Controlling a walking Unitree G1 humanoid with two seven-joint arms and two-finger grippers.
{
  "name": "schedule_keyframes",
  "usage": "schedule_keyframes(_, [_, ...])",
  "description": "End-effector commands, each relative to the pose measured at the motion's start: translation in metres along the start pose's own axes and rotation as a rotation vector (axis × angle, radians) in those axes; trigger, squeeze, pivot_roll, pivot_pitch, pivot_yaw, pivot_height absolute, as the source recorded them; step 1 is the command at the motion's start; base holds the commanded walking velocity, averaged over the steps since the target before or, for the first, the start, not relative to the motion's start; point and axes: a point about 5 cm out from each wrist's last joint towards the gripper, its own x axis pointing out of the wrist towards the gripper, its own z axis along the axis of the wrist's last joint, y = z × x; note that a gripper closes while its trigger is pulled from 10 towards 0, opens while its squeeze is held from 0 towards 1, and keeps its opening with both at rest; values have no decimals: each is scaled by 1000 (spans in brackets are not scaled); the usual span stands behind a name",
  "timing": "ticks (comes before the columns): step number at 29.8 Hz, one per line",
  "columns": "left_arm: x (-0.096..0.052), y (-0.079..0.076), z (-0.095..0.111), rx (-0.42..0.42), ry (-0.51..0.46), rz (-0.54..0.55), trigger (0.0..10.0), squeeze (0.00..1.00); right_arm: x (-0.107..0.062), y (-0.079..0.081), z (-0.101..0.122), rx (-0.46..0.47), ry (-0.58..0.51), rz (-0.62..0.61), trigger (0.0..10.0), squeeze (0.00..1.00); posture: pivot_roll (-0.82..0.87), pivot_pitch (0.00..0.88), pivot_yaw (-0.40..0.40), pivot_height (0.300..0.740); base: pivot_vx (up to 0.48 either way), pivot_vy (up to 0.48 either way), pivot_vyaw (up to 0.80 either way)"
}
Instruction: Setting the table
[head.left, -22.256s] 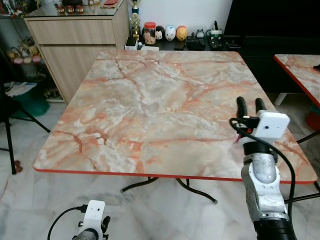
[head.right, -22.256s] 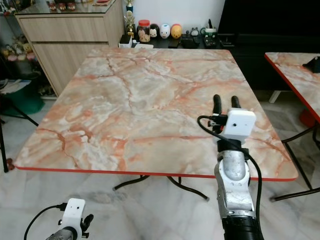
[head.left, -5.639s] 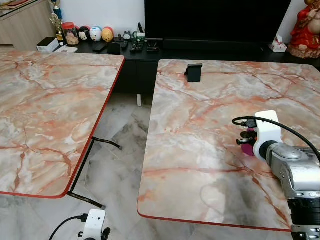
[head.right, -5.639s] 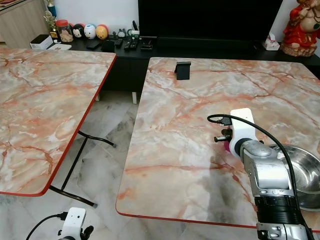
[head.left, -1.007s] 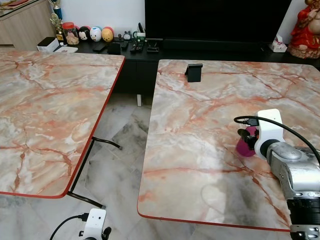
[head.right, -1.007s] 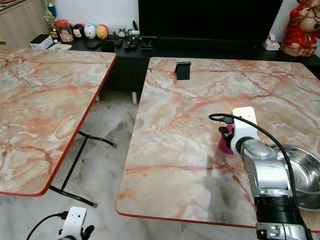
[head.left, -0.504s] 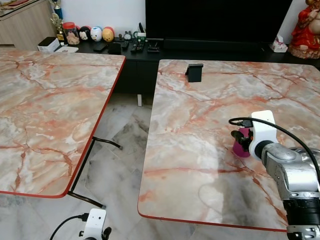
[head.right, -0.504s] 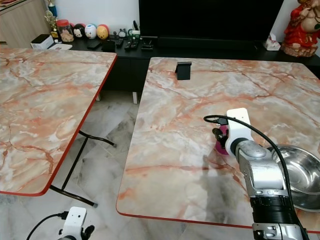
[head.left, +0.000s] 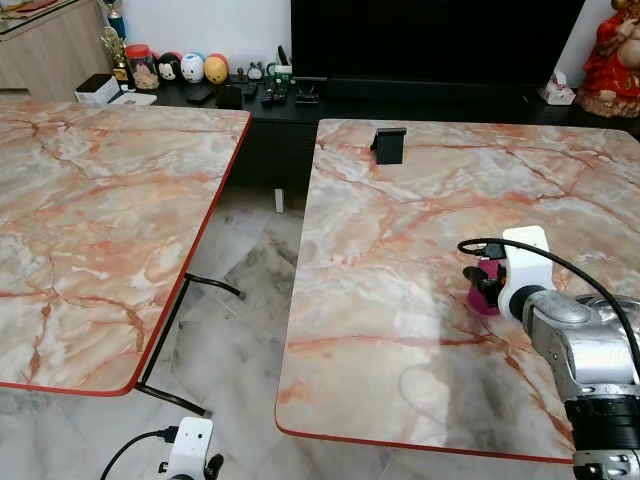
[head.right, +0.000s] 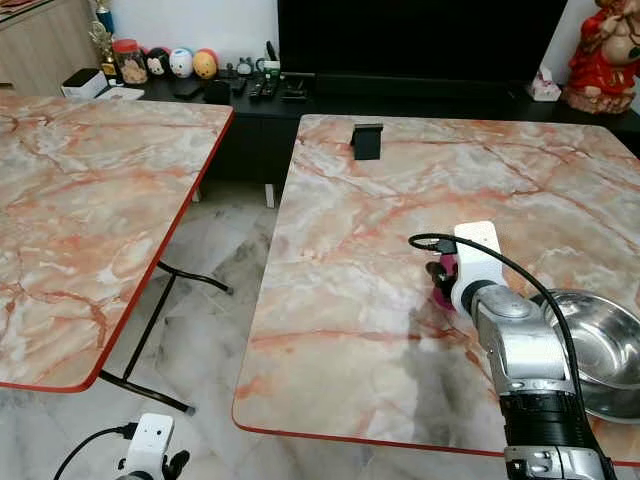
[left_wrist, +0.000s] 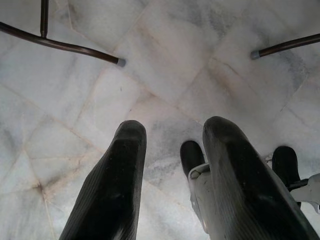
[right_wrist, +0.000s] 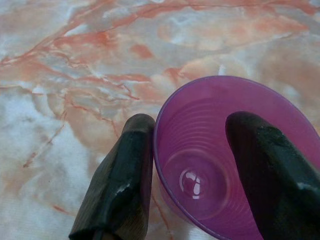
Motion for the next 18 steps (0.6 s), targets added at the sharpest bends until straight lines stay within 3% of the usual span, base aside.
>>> schedule_keyframes(1, [0, -1, -3, 6, 19, -6, 10000, 0, 0, -2, 2, 15, -10, -9, 10000, 980, -50, 0, -12, 740, 0, 0, 0])
schedule_keyframes(4, [0, -1, -3, 7, 19, -7, 10000, 0, 0, -4, 4, 14, -18, -19, 10000, 992, -50, 0, -12, 740, 0, 0, 0])
schedule_keyframes(5, [0, -1, -3, 7, 19, -7, 10000, 0, 0, -4, 5, 13, -21, -21, 10000, 714, -49, 0, -13, 740, 0, 0, 0])
schedule_keyframes(6, [0, -1, -3, 7, 19, -7, 10000, 0, 0, -4, 6, 13, -27, -24, 10000, 0, -49, 0, -13, 740, 0, 0, 0])
schedule_keyframes(18, [0, 0, -3, 5, 21, -7, 10000, 0, 0, 1, 10, 19, -59, 6, 10000, 0, -48, 0, -14, 740, 0, 0, 0])
